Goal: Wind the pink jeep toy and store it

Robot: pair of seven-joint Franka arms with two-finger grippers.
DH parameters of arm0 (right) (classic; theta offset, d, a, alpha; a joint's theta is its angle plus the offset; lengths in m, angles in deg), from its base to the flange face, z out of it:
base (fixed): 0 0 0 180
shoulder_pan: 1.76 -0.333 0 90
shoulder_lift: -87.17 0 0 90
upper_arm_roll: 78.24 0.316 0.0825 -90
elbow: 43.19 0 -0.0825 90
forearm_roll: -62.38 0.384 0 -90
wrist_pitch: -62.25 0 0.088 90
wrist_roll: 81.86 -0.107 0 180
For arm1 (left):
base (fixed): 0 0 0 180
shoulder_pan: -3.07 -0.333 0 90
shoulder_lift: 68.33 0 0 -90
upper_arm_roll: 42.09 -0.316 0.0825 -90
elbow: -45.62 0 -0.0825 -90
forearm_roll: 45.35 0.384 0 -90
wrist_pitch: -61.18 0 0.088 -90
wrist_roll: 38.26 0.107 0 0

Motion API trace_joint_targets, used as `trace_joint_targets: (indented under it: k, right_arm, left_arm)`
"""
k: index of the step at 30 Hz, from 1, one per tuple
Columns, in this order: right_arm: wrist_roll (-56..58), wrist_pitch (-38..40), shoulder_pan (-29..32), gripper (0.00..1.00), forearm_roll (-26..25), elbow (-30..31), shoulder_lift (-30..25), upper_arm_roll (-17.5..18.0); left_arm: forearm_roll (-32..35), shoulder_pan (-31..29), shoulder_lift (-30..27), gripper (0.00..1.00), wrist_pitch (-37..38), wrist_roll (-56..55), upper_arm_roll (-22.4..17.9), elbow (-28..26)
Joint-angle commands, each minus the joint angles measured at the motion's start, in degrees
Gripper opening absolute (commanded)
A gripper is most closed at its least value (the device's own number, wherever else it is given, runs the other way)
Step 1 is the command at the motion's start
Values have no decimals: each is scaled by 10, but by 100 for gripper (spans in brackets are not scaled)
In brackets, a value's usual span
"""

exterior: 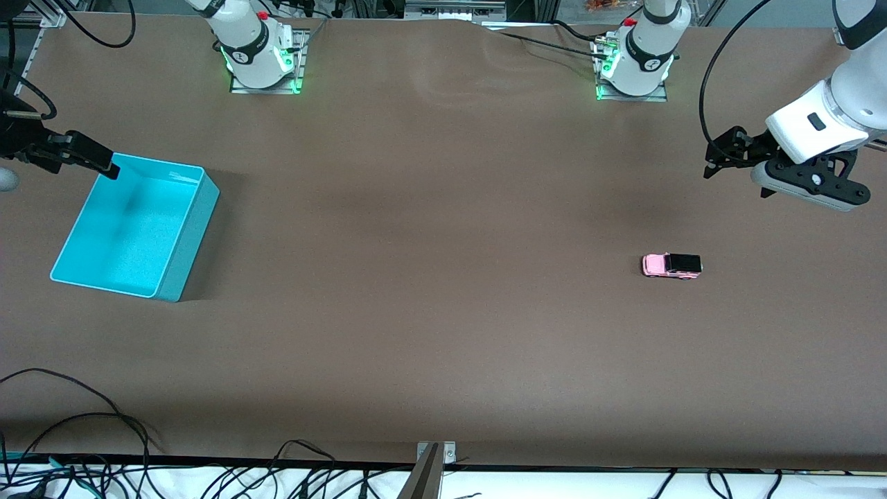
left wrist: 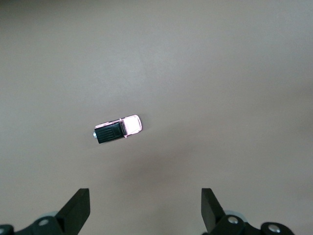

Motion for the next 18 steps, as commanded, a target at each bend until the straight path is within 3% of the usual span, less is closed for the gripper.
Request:
trace_joint_targets:
  k: [1, 18]
  right_arm:
    - [1, -2, 0, 100, -2, -5, -3, 2]
    - [5, -4, 1, 100, 0, -8, -2, 2]
  left_arm:
    - [10, 4, -6, 100, -3, -6, -5, -8]
    - [10, 4, -6, 100, 4, -21, -3, -2]
